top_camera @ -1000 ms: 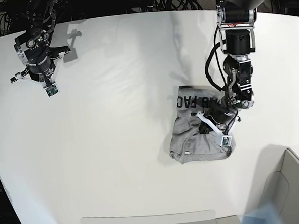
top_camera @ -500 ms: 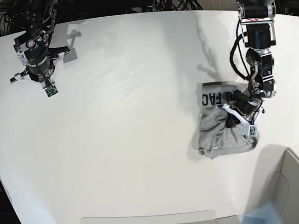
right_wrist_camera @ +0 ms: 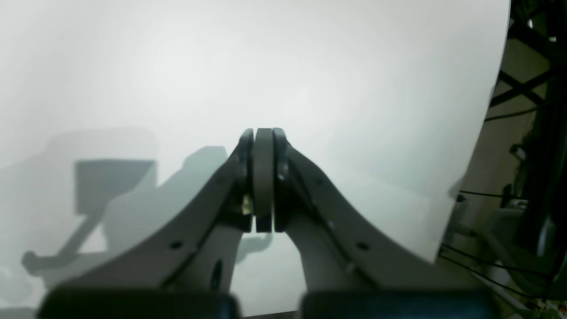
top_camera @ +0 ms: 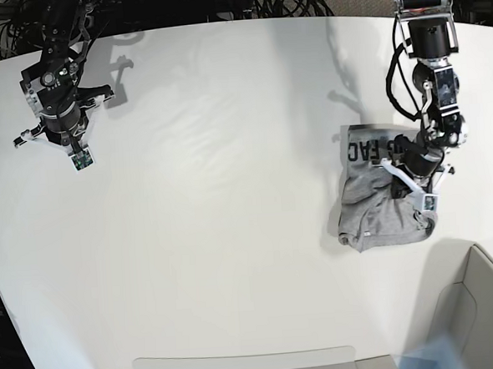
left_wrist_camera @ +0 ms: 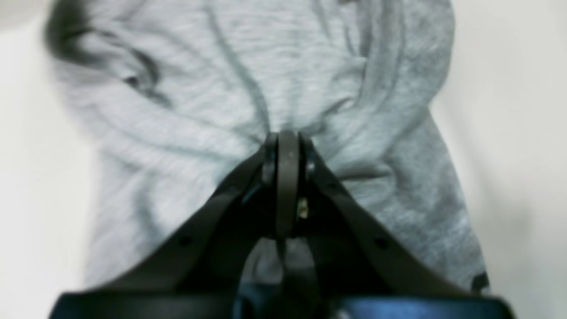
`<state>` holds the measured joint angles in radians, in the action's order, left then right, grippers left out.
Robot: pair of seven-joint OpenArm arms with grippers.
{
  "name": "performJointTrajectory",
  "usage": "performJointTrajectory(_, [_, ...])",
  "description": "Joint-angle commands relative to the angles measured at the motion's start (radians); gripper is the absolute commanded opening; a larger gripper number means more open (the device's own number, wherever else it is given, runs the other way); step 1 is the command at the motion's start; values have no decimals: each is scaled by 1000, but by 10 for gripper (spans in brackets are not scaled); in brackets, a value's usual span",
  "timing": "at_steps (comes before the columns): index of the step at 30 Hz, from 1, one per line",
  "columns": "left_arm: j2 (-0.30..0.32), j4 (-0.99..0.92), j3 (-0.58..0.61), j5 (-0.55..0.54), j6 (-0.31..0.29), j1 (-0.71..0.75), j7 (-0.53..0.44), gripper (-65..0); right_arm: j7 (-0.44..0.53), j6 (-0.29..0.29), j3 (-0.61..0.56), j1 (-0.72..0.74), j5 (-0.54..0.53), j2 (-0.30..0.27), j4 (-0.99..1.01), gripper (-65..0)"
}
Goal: Fold the T-shirt properly
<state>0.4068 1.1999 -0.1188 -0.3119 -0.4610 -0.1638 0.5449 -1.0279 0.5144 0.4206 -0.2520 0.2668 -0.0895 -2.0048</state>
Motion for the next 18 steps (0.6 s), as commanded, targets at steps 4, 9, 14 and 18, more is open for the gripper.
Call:
performJointTrajectory(4, [-13,205,-104,-3,3,36,-26,-650,13,11,4,15,6,-8,-23,-650])
performJointTrajectory(9, [-15,384,-129,-3,6,139,-26,-650,13,11,4,15,6,-6,-23,-650])
performJointTrajectory(14, [-36,510,-154,-5,8,251,-24,-650,13,11,2,15,6,-5,-23,-650])
performJointTrajectory(18, [-102,568,-241,-5,1,318,-12,-650,13,11,2,13,6,-5,-23,-650])
